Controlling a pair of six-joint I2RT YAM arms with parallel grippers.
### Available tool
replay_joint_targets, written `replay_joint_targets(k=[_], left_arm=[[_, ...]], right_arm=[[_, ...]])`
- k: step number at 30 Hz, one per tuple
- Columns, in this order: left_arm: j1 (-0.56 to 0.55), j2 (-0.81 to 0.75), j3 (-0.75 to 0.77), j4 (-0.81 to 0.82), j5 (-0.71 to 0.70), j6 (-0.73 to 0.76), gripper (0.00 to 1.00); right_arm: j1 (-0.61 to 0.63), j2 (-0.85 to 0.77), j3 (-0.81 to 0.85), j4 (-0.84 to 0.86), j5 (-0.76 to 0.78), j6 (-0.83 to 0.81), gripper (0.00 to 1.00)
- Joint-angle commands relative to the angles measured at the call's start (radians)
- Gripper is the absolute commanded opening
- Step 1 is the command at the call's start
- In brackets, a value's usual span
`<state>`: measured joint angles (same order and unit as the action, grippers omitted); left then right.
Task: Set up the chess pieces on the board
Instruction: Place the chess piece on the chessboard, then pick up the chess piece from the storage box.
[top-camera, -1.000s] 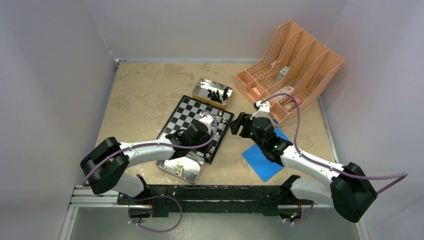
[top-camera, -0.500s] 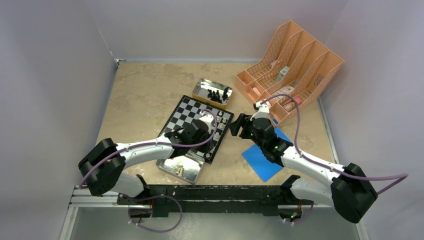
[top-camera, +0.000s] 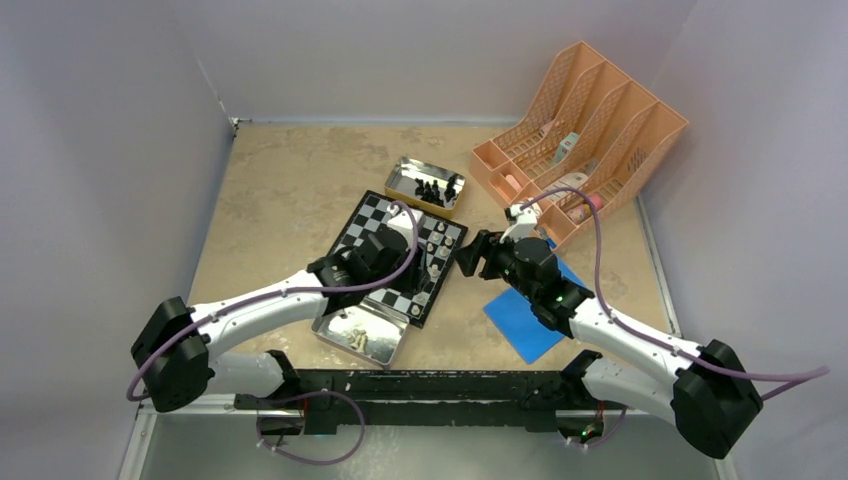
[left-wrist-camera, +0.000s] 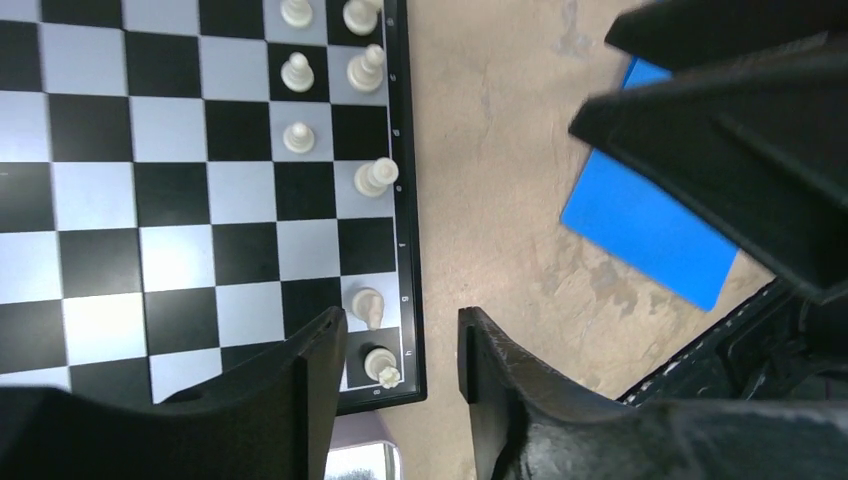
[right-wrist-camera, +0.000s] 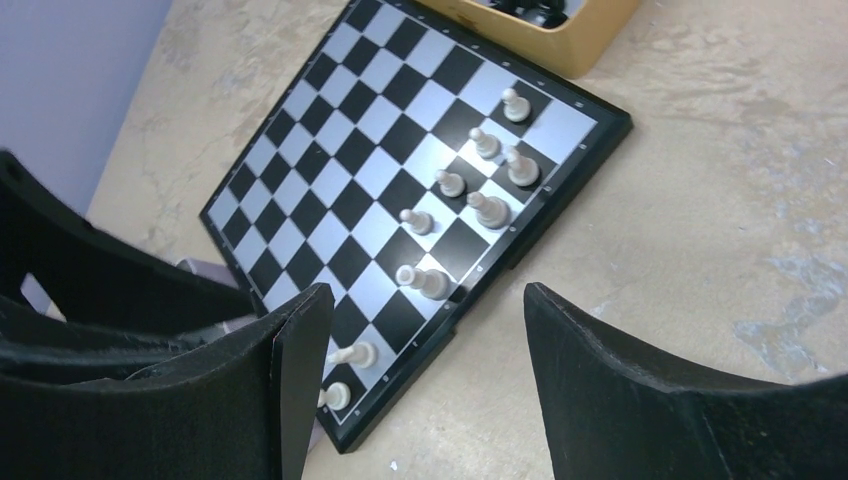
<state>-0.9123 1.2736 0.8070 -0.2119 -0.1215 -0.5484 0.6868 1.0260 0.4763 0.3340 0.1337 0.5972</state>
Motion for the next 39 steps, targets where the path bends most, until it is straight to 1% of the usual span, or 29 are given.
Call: replay_joint_targets(k=[1, 4, 7, 10, 13, 16, 19, 22, 27, 30, 32, 35, 37, 39], left_arm=[[-0.005, -0.053, 0.087, -0.109, -0.104, -0.064, 0.47], [-0.005, -0.074, 0.126, -0.243, -0.187, -0.138, 0.51], [-0.005, -0.121, 0.139, -0.356, -0.257, -0.24, 0.53], [-0.005, -0.203, 0.115, -0.416, -0.283, -0.315, 0.52], [-0.005, -0.3, 0.067, -0.452, -0.323, -0.395, 0.49], [-0.003, -0.381, 0.017, -0.517, -0.378, -0.565, 0.47], [-0.002, -0.388, 0.005, -0.61, -0.393, -0.666, 0.46], [-0.001, -0.333, 0.011, -0.718, -0.435, -0.738, 0.44], [0.008, -0.235, 0.015, -0.759, -0.457, -0.74, 0.41], [0.055, -0.2, 0.003, -0.746, -0.432, -0.707, 0.39], [0.112, -0.197, -0.022, -0.698, -0.38, -0.65, 0.39], [0.194, -0.224, -0.1, -0.571, -0.276, -0.551, 0.39], [0.217, -0.237, -0.133, -0.507, -0.244, -0.509, 0.38], [0.221, -0.218, -0.137, -0.504, -0.249, -0.498, 0.38]], right_arm=[[-0.003, -0.047, 0.015, 0.046, -0.062, -0.068, 0.72], [-0.003, -0.07, 0.034, 0.016, -0.058, -0.071, 0.72], [-0.003, -0.104, 0.038, 0.009, -0.07, -0.071, 0.71], [-0.003, -0.135, 0.028, 0.014, -0.092, -0.063, 0.71], [-0.003, -0.14, 0.028, 0.015, -0.123, -0.063, 0.7], [-0.003, -0.134, 0.033, 0.019, -0.142, -0.057, 0.69], [-0.001, -0.127, 0.038, 0.03, -0.187, -0.043, 0.67], [-0.001, -0.131, 0.034, 0.039, -0.185, -0.041, 0.67], [0.0, -0.138, 0.022, 0.054, -0.207, -0.03, 0.66], [0.0, -0.146, 0.024, 0.047, -0.206, -0.035, 0.66], [-0.001, -0.152, 0.027, 0.039, -0.205, -0.041, 0.66], [-0.001, -0.17, 0.015, 0.045, -0.203, -0.043, 0.66], [-0.001, -0.178, 0.008, 0.044, -0.203, -0.047, 0.66], [-0.001, -0.182, 0.008, 0.039, -0.204, -0.051, 0.66]])
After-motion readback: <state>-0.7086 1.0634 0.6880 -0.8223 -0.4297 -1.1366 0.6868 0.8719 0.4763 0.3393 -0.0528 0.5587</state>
